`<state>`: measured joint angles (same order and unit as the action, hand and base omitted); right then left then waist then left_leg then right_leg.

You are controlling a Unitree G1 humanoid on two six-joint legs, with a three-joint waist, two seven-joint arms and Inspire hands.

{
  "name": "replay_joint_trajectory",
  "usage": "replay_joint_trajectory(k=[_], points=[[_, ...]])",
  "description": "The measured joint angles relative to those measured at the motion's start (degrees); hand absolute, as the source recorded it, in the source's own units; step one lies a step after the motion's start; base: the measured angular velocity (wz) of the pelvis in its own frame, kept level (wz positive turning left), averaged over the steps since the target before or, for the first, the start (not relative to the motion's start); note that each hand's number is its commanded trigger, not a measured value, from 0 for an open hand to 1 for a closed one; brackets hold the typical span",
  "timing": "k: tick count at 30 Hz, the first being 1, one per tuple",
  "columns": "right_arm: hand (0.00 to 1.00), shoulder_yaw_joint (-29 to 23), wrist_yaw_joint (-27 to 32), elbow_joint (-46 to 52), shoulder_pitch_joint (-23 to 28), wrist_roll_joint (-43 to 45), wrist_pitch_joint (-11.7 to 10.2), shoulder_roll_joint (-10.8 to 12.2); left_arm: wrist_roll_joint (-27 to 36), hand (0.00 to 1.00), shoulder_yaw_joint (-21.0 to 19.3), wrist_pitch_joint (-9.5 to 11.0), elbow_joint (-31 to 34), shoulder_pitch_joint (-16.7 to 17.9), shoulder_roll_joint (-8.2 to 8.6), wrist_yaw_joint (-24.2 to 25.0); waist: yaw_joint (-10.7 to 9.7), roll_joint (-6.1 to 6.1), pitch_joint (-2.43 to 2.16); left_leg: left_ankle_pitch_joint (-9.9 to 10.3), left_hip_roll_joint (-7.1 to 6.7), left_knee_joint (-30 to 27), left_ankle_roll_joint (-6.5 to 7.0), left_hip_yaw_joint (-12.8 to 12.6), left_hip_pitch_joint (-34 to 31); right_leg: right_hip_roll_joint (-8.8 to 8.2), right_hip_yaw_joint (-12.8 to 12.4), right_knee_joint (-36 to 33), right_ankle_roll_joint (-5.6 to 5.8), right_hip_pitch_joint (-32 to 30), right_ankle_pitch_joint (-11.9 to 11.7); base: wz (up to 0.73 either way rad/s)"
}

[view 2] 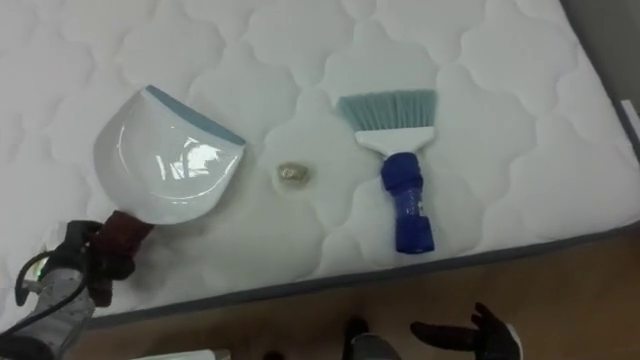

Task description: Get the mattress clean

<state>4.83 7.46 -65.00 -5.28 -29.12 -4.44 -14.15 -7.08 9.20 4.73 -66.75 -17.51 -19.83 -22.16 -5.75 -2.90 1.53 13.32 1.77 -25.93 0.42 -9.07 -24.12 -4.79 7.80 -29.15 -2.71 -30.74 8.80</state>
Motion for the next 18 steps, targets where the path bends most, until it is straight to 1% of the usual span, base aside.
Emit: replay_joint_trajectory(k=[1, 3, 4, 5, 6, 7, 9, 10, 11, 13, 14, 15, 17, 18], points=[[0.00, -0.6, 0.4, 0.1, -0.2, -0.2, -0.1, 0.0, 0.0, 1.00, 0.0, 0.2, 0.2, 0.7, -0.04, 0.0, 0.0, 0.00, 0.00, 0.0, -0.19, 0.2, 0.00, 0.0, 0.2, -0.14, 0.0, -0.3, 0.00, -0.1, 0.1, 0.00], [0.00, -2.0, 2.3, 0.7, -0.5, -2.1, -1.3, -0.1, 0.0, 1.00, 0.3, 0.3, 1.9, 3.4, -0.06, 0.6, -0.1, -0.03, -0.02, 0.0, -0.43, 0.2, 0.03, -0.1, 0.3, -0.20, 0.1, -0.9, 0.07, -0.2, 0.5, 0.06], [0.00, -2.4, 2.7, 0.9, -0.6, -2.9, -1.3, -0.2, 0.0, 1.00, 0.3, 0.3, 2.3, 4.0, -0.07, 0.6, -0.1, -0.02, -0.03, 0.0, -0.42, 0.2, 0.05, -0.1, 0.3, -0.19, 0.1, -0.9, 0.07, -0.2, 0.5, 0.03], [0.00, -4.3, 3.8, 1.8, -0.7, -3.8, -1.4, -0.2, 0.0, 1.00, 0.2, 0.3, 3.3, 5.2, -0.08, 0.8, -0.2, -0.05, -0.04, 0.0, -0.40, 0.3, 0.06, -0.1, 0.1, -0.15, 0.1, -0.7, 0.07, -0.3, 0.4, 0.00], [0.00, -5.9, 5.9, 3.5, -0.7, -4.2, -1.7, -0.3, 0.0, 1.00, 0.1, 0.3, 4.4, 6.4, -0.27, 1.0, 0.0, 0.03, -0.10, 0.0, -0.37, 0.3, 0.09, -0.4, -0.2, -0.05, -0.5, -0.7, 0.11, -0.8, 0.3, -0.07], [0.00, -6.2, 7.1, 4.4, -0.8, -4.3, -2.0, -0.3, 0.0, 1.00, 0.1, 0.3, 4.7, 6.9, -0.37, 1.0, 0.1, 0.06, -0.12, 0.0, -0.37, 0.3, 0.12, -0.6, -0.3, 0.08, -0.8, -0.7, 0.15, -1.0, 0.1, -0.13], [0.00, -6.1, 12.0, 7.7, -0.8, -4.2, -3.5, -0.6, 0.0, 1.00, 0.3, 0.5, 5.5, 8.6, -0.50, 1.0, 0.3, 0.04, -0.22, 0.0, -0.33, 0.4, 0.14, -0.9, -0.3, 0.56, -1.5, -0.5, 0.37, -1.1, -0.2, -0.12], [0.00, -6.1, 13.2, 8.5, -0.9, -4.1, -3.8, -0.7, 0.0, 1.00, 0.5, 0.5, 5.5, 8.8, -0.50, 1.1, 0.4, 0.07, -0.28, 0.0, -0.34, 0.4, 0.16, -1.0, -0.2, 0.56, -1.6, -0.5, 0.39, -1.1, -0.3, -0.08], [0.00, -6.1, 15.6, 10.0, -1.0, -3.7, -4.0, -0.9, 0.0, 1.00, 0.8, 0.5, 5.5, 8.8, -0.50, 1.2, 0.4, 0.13, -0.32, -0.1, -0.36, 0.4, 0.26, -1.1, -0.2, 0.55, -1.7, -0.5, 0.43, -1.1, -0.3, -0.03], [0.00, -6.3, 19.1, 11.1, -1.9, -0.1, -4.6, -1.2, -0.6, 1.00, 0.8, 0.6, 6.1, 9.2, -0.62, 1.5, 0.4, 0.16, -0.36, -0.1, -0.39, 0.3, 0.34, -1.3, -0.2, 0.62, -2.1, -0.5, 0.51, -1.1, -0.3, -0.06], [0.00, -6.6, 21.5, 13.1, -1.9, 3.9, -5.1, -1.3, -1.9, 1.00, 0.7, 0.8, 7.0, 10.0, -0.74, 1.5, 0.8, 0.17, -0.39, -0.2, -0.36, 0.3, 0.40, -1.6, -0.1, 0.67, -2.3, -0.5, 0.56, -1.1, -0.3, -0.13], [0.00, -6.7, 23.8, 14.6, -2.0, 7.3, -6.2, -1.6, -3.1, 1.00, 0.7, 1.2, 7.1, 10.4, -0.75, 1.6, 0.9, 0.16, -0.47, -0.2, -0.36, 0.3, 0.41, -1.8, 0.0, 0.67, -2.5, -0.5, 0.60, -1.1, -0.3, -0.12], [0.00, -6.7, 26.9, 16.3, -2.5, 11.3, -7.0, -2.0, -3.8, 1.00, 0.7, 1.6, 7.2, 10.6, -0.85, 2.2, 0.9, 0.26, -0.65, -0.2, -0.35, 0.4, 0.41, -1.8, 0.0, 0.65, -2.4, -0.4, 0.63, -1.1, -0.3, -0.02], [0.00, -6.7, 28.7, 17.0, -3.1, 13.2, -7.9, -2.3, -3.8, 1.00, 0.8, 1.7, 7.4, 10.8, -0.95, 3.0, 1.0, 0.31, -0.70, -0.2, -0.33, 0.4, 0.41, -1.8, 0.0, 0.65, -2.3, -0.3, 0.63, -1.1, -0.3, 0.00]])
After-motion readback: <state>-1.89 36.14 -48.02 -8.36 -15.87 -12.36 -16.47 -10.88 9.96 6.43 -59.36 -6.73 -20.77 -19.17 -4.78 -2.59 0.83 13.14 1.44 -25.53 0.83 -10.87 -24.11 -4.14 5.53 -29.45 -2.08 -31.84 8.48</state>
